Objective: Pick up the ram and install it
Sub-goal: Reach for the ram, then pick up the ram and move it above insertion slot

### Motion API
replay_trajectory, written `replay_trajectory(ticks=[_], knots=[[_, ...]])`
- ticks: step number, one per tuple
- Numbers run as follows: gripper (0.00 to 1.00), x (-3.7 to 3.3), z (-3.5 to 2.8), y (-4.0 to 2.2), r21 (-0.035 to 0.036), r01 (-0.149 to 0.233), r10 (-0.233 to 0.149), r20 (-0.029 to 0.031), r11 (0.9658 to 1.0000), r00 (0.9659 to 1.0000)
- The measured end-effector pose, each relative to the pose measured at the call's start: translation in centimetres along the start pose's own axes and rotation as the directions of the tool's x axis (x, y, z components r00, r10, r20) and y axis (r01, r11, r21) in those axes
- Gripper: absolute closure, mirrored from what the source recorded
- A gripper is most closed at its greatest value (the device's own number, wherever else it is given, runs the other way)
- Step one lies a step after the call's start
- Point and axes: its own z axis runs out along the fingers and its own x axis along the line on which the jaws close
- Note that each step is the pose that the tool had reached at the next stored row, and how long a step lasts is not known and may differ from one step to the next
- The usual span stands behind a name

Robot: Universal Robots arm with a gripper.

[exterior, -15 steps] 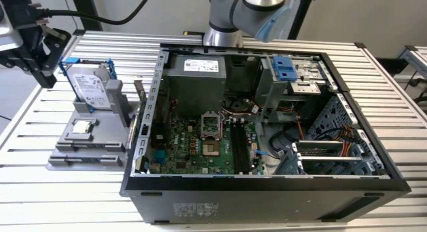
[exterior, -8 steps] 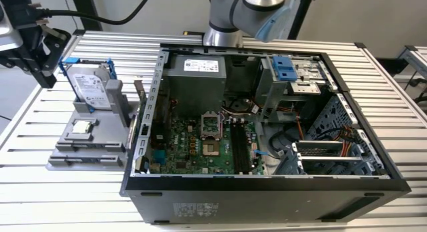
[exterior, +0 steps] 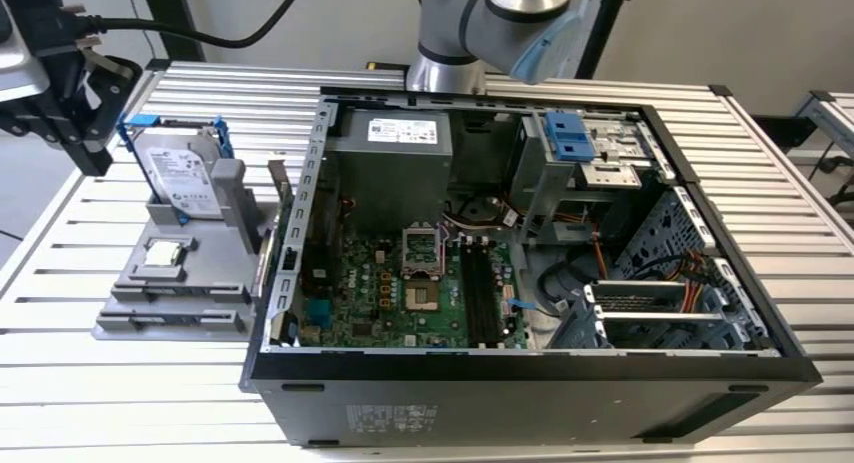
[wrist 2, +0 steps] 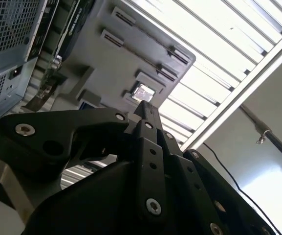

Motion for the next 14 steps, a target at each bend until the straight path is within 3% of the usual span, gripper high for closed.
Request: replay_trajectory(ticks=[4,7,10,14], knots=[[1.0,0.0,-0.01,0.0,0.0003,0.051,-0.051,-0.0023,0.9987,0.9987],[1.0,0.01,0.0,0.0,0.0006,0.103,-0.103,-0.0046,0.9947,0.9947],[1.0,0.01,0.0,0.0,0.0008,0.156,-0.156,-0.007,0.9877,0.9877],[1.0,0.01,-0.01,0.0,0.0005,0.228,-0.228,-0.0103,0.9736,0.9736]])
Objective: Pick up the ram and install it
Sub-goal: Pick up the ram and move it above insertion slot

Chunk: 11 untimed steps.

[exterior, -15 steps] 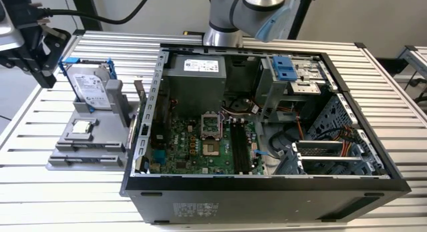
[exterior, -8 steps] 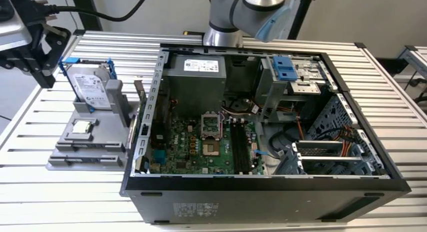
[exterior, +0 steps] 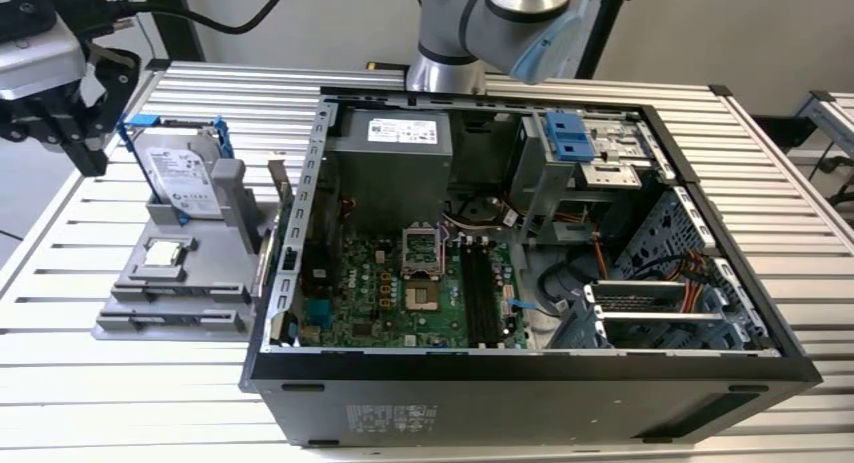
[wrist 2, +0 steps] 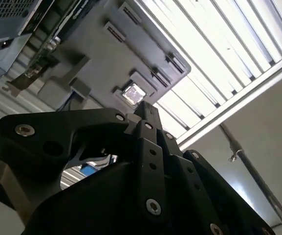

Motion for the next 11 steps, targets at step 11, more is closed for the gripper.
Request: replay_trajectory(ticks=[11], knots=[[1.0,0.0,0.0,0.0,0.0002,0.198,-0.198,-0.0089,0.9801,0.9801]])
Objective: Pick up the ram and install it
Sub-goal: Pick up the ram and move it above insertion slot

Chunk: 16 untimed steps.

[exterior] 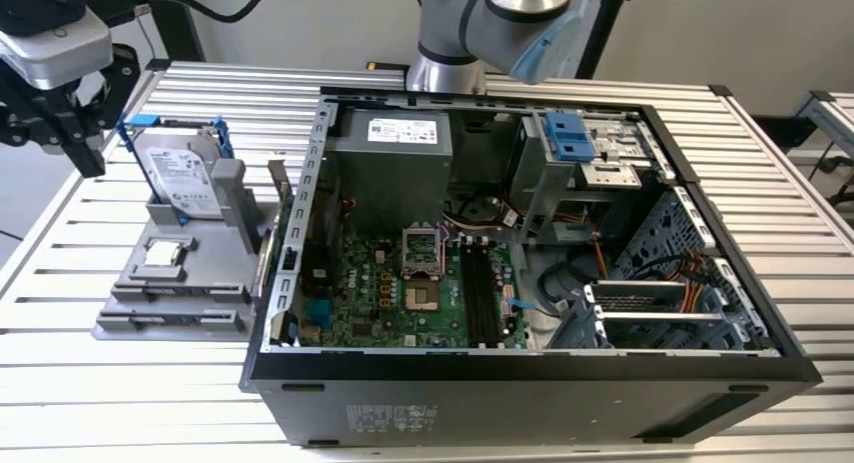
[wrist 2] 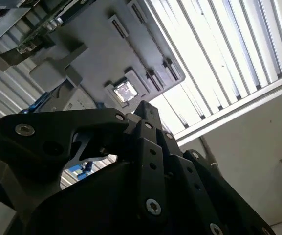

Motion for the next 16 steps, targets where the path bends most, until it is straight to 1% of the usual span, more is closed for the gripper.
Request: replay_trajectory(ticks=[2,4,6,8,10,12,14,16], knots=[[1.0,0.0,0.0,0.0,0.0001,0.036,-0.036,-0.0015,0.9993,0.9993],[1.0,0.0,0.0,0.0,0.0002,0.074,-0.074,-0.0031,0.9973,0.9973],[1.0,0.0,0.0,0.0,0.0001,0.108,-0.108,-0.0046,0.9941,0.9941],[1.0,0.0,0.0,0.0,0.0,0.145,-0.145,-0.0063,0.9894,0.9893],[1.0,0.0,0.0,0.0,-0.0001,0.181,-0.181,-0.0079,0.9834,0.9834],[1.0,0.0,0.0,0.0,-0.0003,0.216,-0.216,-0.0094,0.9764,0.9763],[1.0,0.0,0.0,0.0,-0.0006,0.252,-0.252,-0.0109,0.9678,0.9678],[1.0,0.0,0.0,0.0,-0.0009,0.287,-0.287,-0.0124,0.958,0.9579]])
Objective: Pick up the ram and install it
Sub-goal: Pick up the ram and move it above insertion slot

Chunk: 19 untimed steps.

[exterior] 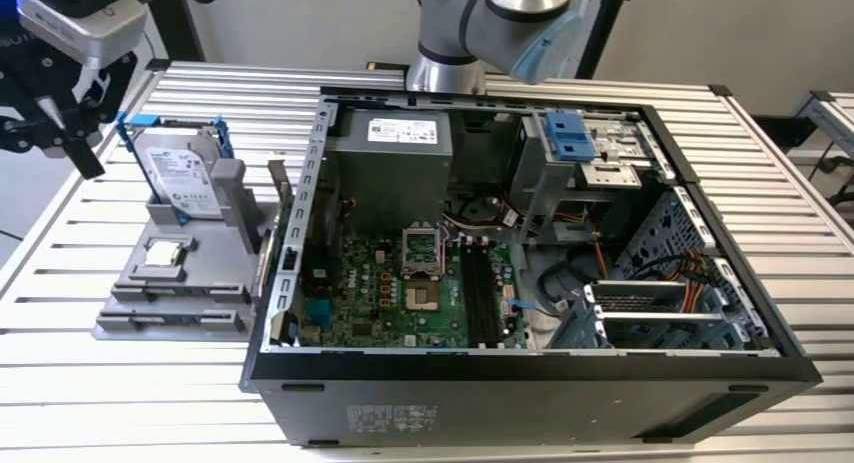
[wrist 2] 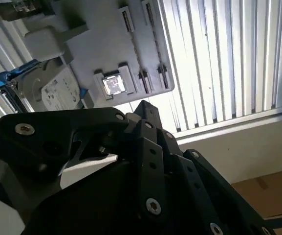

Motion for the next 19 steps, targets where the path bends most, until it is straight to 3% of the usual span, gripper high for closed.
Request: replay_trajectory(ticks=[3,5,6,9,12,14,19], knots=[[1.0,0.0,0.0,0.0,0.0001,0.054,-0.054,-0.0023,0.9985,0.9985],[1.0,0.0,0.0,0.0,0.0001,0.091,-0.091,-0.0039,0.9958,0.9958],[1.0,0.0,0.0,-0.01,0.0,0.127,-0.127,-0.0054,0.9919,0.9919],[1.0,0.0,0.0,0.0,-0.0002,0.181,-0.181,-0.0078,0.9835,0.9835],[1.0,0.0,0.0,0.0,-0.0005,0.234,-0.234,-0.0101,0.9722,0.9722],[1.0,0.0,0.0,0.0,-0.0008,0.27,-0.27,-0.0118,0.9628,0.9627],[1.0,0.0,0.0,0.0,-0.0014,0.356,-0.356,-0.016,0.9344,0.9343]])
